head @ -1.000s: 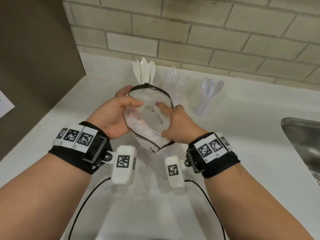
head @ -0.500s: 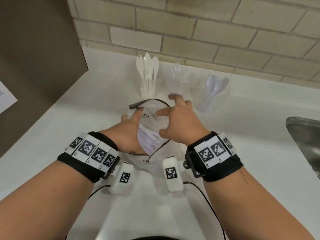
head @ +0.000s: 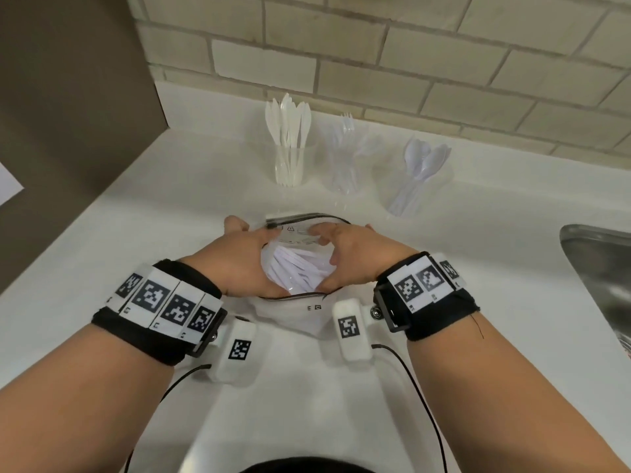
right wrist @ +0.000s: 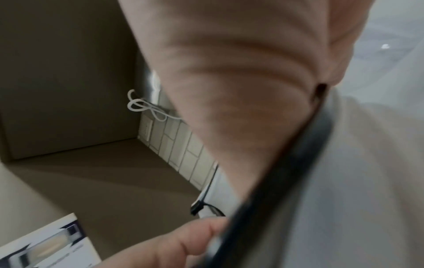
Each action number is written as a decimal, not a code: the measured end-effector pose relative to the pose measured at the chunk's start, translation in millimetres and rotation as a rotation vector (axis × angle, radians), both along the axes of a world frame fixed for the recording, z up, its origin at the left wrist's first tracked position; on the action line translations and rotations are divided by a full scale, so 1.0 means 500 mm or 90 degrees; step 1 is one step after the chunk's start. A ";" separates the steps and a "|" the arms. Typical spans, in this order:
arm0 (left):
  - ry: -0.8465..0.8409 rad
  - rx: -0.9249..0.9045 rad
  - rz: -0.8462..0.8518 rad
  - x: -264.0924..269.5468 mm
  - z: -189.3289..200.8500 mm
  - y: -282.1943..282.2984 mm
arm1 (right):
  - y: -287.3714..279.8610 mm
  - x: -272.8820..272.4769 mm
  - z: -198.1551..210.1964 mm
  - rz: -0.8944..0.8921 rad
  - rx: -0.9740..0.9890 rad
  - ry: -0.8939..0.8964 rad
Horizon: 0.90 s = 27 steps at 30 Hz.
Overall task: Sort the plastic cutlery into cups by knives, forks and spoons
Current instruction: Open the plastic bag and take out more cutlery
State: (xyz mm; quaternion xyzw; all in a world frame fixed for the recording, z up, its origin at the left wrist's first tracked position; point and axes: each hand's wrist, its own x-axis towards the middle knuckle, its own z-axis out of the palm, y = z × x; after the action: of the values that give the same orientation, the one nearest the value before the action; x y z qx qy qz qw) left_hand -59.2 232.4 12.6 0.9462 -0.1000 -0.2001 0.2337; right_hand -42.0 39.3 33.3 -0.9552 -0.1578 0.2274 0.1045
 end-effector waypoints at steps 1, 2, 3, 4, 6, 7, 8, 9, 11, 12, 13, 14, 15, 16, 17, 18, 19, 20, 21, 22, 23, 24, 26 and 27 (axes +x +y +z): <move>0.006 -0.011 0.019 -0.003 0.006 0.006 | 0.001 0.001 0.001 0.003 0.009 -0.040; 0.006 -0.017 0.036 -0.006 0.011 0.008 | 0.005 0.000 0.003 0.003 0.032 -0.106; -0.003 -0.020 0.050 -0.010 0.016 0.006 | 0.011 -0.001 0.005 -0.003 0.058 -0.175; -0.015 -0.028 0.063 -0.015 0.020 -0.001 | 0.015 -0.002 0.007 -0.017 0.066 -0.220; -0.029 -0.073 0.109 -0.025 0.023 -0.015 | 0.023 -0.010 0.014 -0.031 -0.010 -0.200; -0.029 -0.096 0.140 -0.030 0.025 -0.021 | 0.025 -0.014 0.016 -0.028 -0.052 -0.149; -0.021 -0.100 0.173 -0.033 0.026 -0.024 | 0.024 -0.019 0.018 -0.013 -0.068 -0.098; -0.005 -0.082 0.201 -0.035 0.027 -0.024 | 0.022 -0.022 0.021 0.014 -0.062 -0.070; 0.043 0.005 0.215 -0.039 0.030 -0.020 | 0.018 -0.024 0.025 0.084 -0.030 -0.057; 0.060 0.074 0.189 -0.038 0.030 -0.016 | 0.018 -0.024 0.025 0.110 -0.017 -0.053; 0.051 0.153 0.154 -0.038 0.029 -0.014 | 0.017 -0.022 0.024 0.123 -0.009 -0.045; 0.012 0.222 0.119 -0.039 0.031 -0.014 | 0.017 -0.022 0.022 0.132 -0.003 -0.034; -0.052 0.255 0.078 -0.042 0.042 -0.016 | 0.017 -0.022 0.020 0.143 0.009 -0.023; -0.135 0.262 0.021 -0.041 0.050 -0.018 | 0.019 -0.025 0.018 0.152 0.029 -0.009; -0.205 0.254 -0.055 -0.035 0.054 -0.022 | 0.019 -0.025 0.014 0.162 0.058 0.000; -0.238 0.229 -0.129 -0.024 0.057 -0.024 | 0.019 -0.025 0.010 0.168 0.078 0.005; -0.225 0.178 -0.178 -0.013 0.064 -0.026 | 0.020 -0.024 0.007 0.177 0.090 -0.001; -0.179 0.143 -0.204 -0.001 0.064 -0.026 | 0.021 -0.023 0.007 0.178 0.090 -0.020; -0.130 0.133 -0.204 0.010 0.058 -0.023 | 0.021 -0.021 0.007 0.172 0.091 -0.059; -0.103 0.145 -0.179 0.019 0.050 -0.020 | 0.020 -0.020 0.010 0.160 0.090 -0.110; -0.098 0.166 -0.135 0.024 0.045 -0.016 | 0.019 -0.018 0.011 0.147 0.105 -0.171; -0.096 0.179 -0.086 0.028 0.042 -0.014 | 0.020 -0.018 0.013 0.140 0.132 -0.229; -0.060 0.215 -0.002 0.023 0.043 -0.015 | 0.027 -0.021 0.015 0.142 0.147 -0.306; -0.032 0.236 0.021 0.015 0.046 -0.017 | 0.033 -0.024 0.014 0.141 0.093 -0.327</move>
State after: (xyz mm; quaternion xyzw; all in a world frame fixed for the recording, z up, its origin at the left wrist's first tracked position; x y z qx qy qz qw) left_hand -51.6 224.0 35.6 0.9793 -0.0518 -0.1875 0.0561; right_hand -54.0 56.0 40.4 -0.9483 -0.2988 -0.0240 0.1041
